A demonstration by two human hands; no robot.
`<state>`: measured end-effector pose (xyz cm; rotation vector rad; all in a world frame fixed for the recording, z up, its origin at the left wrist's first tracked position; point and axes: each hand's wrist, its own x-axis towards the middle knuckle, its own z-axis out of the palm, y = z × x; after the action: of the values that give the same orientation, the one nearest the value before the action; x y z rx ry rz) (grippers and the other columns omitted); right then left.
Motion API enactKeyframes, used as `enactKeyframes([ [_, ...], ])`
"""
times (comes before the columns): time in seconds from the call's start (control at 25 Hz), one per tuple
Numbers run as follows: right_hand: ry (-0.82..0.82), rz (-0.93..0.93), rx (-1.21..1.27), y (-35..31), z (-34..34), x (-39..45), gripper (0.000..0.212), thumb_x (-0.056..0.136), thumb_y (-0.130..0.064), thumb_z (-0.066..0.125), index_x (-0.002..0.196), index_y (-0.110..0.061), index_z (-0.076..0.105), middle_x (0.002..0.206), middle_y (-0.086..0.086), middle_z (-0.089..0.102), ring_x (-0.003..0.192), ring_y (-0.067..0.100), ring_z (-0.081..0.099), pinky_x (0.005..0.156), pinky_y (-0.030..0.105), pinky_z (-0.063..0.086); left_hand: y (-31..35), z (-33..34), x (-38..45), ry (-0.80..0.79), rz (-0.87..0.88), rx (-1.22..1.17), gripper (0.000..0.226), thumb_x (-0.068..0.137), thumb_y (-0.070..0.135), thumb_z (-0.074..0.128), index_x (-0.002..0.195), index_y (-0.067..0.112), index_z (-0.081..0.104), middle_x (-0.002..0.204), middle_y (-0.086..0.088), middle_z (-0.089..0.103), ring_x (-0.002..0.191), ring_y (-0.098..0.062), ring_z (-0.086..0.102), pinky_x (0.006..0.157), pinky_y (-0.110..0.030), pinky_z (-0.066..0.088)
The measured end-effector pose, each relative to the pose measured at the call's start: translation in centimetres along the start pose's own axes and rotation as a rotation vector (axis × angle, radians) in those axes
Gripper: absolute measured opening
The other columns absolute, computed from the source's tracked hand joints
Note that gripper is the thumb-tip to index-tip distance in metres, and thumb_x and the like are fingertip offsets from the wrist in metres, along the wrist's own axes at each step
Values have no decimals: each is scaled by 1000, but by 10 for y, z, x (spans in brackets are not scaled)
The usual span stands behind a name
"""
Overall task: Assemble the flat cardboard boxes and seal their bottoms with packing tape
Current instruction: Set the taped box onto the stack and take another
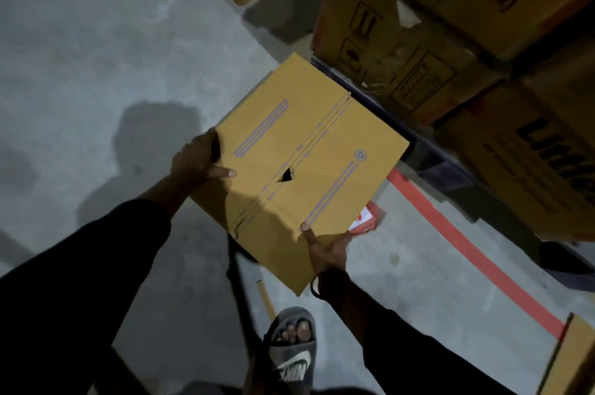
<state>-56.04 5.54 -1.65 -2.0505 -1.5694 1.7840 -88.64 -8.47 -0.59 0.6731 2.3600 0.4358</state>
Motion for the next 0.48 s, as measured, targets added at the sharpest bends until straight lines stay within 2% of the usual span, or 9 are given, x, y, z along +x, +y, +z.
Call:
enactKeyframes([
  [0.04, 24, -16, -13, 4, 4, 1, 114, 77, -54, 86, 161, -17, 17, 150, 5, 51, 135, 29, 52, 113, 40, 42, 6, 2, -5, 3, -19, 66, 133, 43, 95, 74, 148, 23, 35, 142, -15, 53, 125, -46, 55, 101, -65, 47],
  [0.08, 38, -34, -24, 4, 5, 0, 113, 76, -55, 86, 159, -17, 20, 144, 3, 54, 133, 29, 54, 112, 40, 43, 14, 6, -12, 11, -49, 150, 129, 59, 83, 79, 160, 25, 23, 161, -15, 36, 140, -45, 43, 109, -66, 38],
  [0.12, 20, -24, -25, 1, 5, -3, 115, 74, -56, 87, 158, -16, 21, 142, 0, 53, 134, 27, 53, 113, 39, 42, 24, 14, -24, 64, -60, 240, 119, 74, 66, 81, 165, 27, 15, 169, -13, 22, 148, -42, 34, 112, -66, 32],
  [0.16, -11, -13, -11, -4, 3, -7, 122, 68, -59, 89, 158, -14, 20, 142, -2, 50, 137, 25, 50, 115, 38, 40, 38, 23, -39, 149, -38, 311, 110, 81, 50, 81, 166, 26, 15, 171, -14, 19, 149, -40, 33, 112, -65, 32],
  [0.2, -37, 3, 19, -11, -2, -8, 136, 57, -66, 92, 159, -12, 19, 148, 0, 47, 140, 25, 47, 117, 38, 38, 56, 31, -56, 230, -3, 346, 104, 81, 37, 81, 165, 23, 21, 168, -17, 26, 146, -39, 39, 109, -62, 37],
  [0.28, -71, 65, 25, -30, -17, -10, 161, 39, -74, 92, 162, -8, 13, 160, 6, 37, 146, 27, 41, 119, 41, 36, 94, 47, -91, 278, 53, 318, 96, 69, 24, 71, 159, 15, 37, 157, -23, 43, 133, -40, 52, 98, -55, 47],
  [0.32, -75, 93, 12, -42, -27, -14, 159, 43, -71, 92, 163, -7, 10, 164, 9, 32, 148, 28, 38, 120, 42, 36, 109, 52, -110, 286, 83, 287, 93, 66, 22, 64, 155, 11, 43, 152, -25, 48, 128, -41, 56, 95, -52, 49],
  [0.4, -59, 66, -8, -67, -55, -26, 142, 59, -61, 91, 163, -8, 10, 163, 11, 32, 147, 31, 39, 117, 44, 39, 150, 55, -152, 301, 141, 243, 82, 71, 20, 60, 152, 10, 49, 149, -24, 52, 125, -41, 59, 96, -50, 49],
  [0.48, -62, -23, -48, -88, -92, -51, 132, 54, -62, 87, 158, -9, 25, 157, 12, 44, 137, 33, 51, 110, 45, 47, 190, 65, -203, 276, 174, 224, 65, 87, 21, 51, 152, 13, 50, 152, -18, 53, 130, -38, 57, 103, -50, 46],
])
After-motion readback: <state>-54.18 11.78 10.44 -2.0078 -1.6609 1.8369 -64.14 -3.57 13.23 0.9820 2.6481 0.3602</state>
